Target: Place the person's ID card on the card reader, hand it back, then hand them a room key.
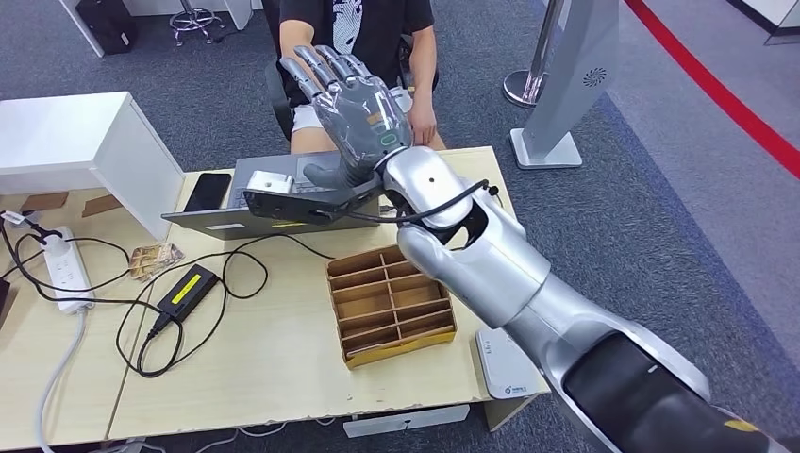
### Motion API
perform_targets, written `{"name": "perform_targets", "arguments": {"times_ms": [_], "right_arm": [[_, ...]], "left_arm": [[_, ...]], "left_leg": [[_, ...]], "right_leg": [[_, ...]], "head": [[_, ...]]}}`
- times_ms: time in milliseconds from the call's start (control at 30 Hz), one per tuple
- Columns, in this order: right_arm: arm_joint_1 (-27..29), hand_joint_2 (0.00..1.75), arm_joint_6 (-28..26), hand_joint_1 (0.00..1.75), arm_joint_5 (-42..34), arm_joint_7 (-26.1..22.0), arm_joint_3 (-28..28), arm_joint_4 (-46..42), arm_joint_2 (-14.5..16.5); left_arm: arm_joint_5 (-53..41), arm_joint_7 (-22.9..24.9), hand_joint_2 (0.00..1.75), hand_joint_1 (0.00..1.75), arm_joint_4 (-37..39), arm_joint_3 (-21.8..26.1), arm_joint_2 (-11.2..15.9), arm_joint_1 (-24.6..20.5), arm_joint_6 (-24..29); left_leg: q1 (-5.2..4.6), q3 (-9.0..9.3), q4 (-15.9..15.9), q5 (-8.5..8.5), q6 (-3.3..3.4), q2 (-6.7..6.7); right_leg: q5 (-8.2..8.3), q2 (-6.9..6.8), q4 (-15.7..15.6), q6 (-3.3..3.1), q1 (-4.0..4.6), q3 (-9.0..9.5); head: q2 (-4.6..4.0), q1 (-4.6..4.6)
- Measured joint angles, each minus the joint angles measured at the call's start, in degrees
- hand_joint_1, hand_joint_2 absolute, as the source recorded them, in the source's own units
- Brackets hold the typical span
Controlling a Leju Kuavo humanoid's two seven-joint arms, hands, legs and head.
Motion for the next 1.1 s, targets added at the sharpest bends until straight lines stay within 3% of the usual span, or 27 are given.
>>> {"name": "perform_targets", "arguments": {"times_ms": [367,500,600,800,933,1100], "right_arm": [[2.9,1.75,-0.1,0.00,0.0,-0.2,0.0,-9.0,-2.5],[5.8,1.75,-2.6,0.00,-0.1,-3.1,-0.1,-13.5,-4.5],[13.2,1.75,-5.4,0.00,-0.1,-6.7,-0.1,-22.0,-9.3],[33.4,1.75,-14.7,0.00,0.3,-14.8,-0.7,-34.2,-19.7],[43.8,1.75,-19.0,0.00,4.1,-16.0,-1.3,-37.7,-22.7],[49.8,1.75,-19.1,0.00,5.2,-15.9,-1.3,-38.1,-24.3]], "left_arm": [[0.8,0.0,1.75,0.00,-0.1,-0.1,0.0,0.0,0.0],[5.4,0.8,1.75,0.00,-0.5,-0.7,0.0,0.1,-0.1],[13.1,3.3,1.75,0.00,-2.6,-3.5,-0.1,1.3,-0.8],[23.8,9.4,1.75,0.00,-11.6,-14.7,-0.8,8.5,-1.9],[25.9,11.3,1.75,0.00,-15.7,-19.7,-1.5,11.4,-1.5],[26.9,12.0,1.75,0.00,-18.4,-23.1,-2.1,13.0,-1.1]], "left_leg": [[0.02,0.01,0.0,0.02,-0.02,0.01],[0.05,0.00,0.0,0.02,-0.03,-0.13],[0.07,-0.03,0.0,-0.03,0.02,-0.44],[0.03,-0.07,0.0,-0.27,0.24,-0.49],[0.03,-0.08,0.0,-0.38,0.23,-0.45],[0.05,-0.06,0.0,-0.38,0.21,-0.42]], "right_leg": [[0.02,0.00,0.0,-0.02,0.00,-0.01],[0.01,-0.11,0.0,-0.01,0.04,0.02],[-0.08,-0.44,-0.1,0.06,0.07,0.17],[-0.21,-0.51,-0.3,0.23,0.07,0.25],[-0.27,-0.48,-0.3,0.28,0.06,0.24],[-0.27,-0.47,-0.3,0.27,0.06,0.26]], "head": [[0.00,-0.01],[0.00,-0.02],[-0.01,0.00],[-0.01,0.02],[0.00,0.00],[0.00,0.00]]}}
